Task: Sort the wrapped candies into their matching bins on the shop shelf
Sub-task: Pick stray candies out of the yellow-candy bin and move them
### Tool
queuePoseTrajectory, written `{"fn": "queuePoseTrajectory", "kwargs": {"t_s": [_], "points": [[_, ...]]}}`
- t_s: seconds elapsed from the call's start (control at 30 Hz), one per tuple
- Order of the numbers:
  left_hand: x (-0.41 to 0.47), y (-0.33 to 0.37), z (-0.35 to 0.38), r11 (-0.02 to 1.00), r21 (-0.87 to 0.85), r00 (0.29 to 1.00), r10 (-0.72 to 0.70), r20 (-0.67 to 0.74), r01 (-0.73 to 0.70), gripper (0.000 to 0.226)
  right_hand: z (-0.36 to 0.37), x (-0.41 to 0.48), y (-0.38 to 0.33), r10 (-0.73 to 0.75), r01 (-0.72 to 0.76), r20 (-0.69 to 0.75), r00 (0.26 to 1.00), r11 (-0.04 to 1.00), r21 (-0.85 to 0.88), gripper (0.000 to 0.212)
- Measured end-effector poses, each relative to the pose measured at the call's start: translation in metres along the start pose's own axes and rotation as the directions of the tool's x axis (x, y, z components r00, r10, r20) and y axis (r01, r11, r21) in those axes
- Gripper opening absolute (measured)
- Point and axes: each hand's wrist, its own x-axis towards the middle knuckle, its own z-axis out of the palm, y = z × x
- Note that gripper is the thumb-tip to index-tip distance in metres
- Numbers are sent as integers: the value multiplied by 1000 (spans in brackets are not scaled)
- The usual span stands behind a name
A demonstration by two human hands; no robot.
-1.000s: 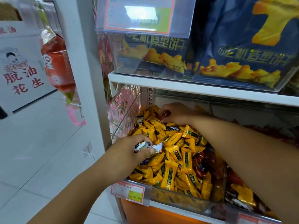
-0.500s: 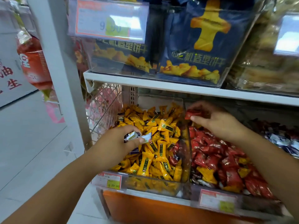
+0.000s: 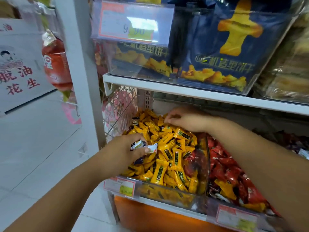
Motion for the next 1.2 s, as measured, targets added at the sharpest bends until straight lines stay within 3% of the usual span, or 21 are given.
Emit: {"fn": "queuePoseTrajectory", "kwargs": {"t_s": [0.17, 0.37, 0.43, 0.53, 0.67, 0.93, 1.0, 1.2], "points": [[-3, -12, -11, 994, -87, 998, -66, -9, 65, 9, 30, 49, 11, 100, -73, 145, 984, 980, -183, 35], [-5, -12, -10, 997, -60, 998, -54, 25, 55, 7, 37, 47, 5, 172, -131, 159, 972, 961, -244, 47], [-8, -14, -11, 996, -69, 998, -60, 17, 61, 10, 35, 42, 5, 171, -150, 102, 980, 971, -183, 42], [-16, -16, -16, 996, -37, 997, -78, -23, 77, 13, 32, 34, 1, 155, -153, -52, 986, 987, 45, 30], [-30, -17, -25, 995, -32, 993, -96, -65, 94, 15, 30, 36, -22, 44, -8, -224, 974, 987, 159, 24], [-40, -22, -29, 996, -37, 996, -80, -32, 79, 11, 60, 92, -58, -25, 26, 72, 997, 1000, -13, 43], [-40, -21, -30, 996, -45, 997, -75, -31, 73, 11, 70, 99, -58, 3, -1, 50, 999, 999, -34, 41], [-38, -23, -30, 996, -56, 997, -69, -16, 68, 13, 51, 84, -43, -6, 16, -56, 998, 983, 181, 18]]}}
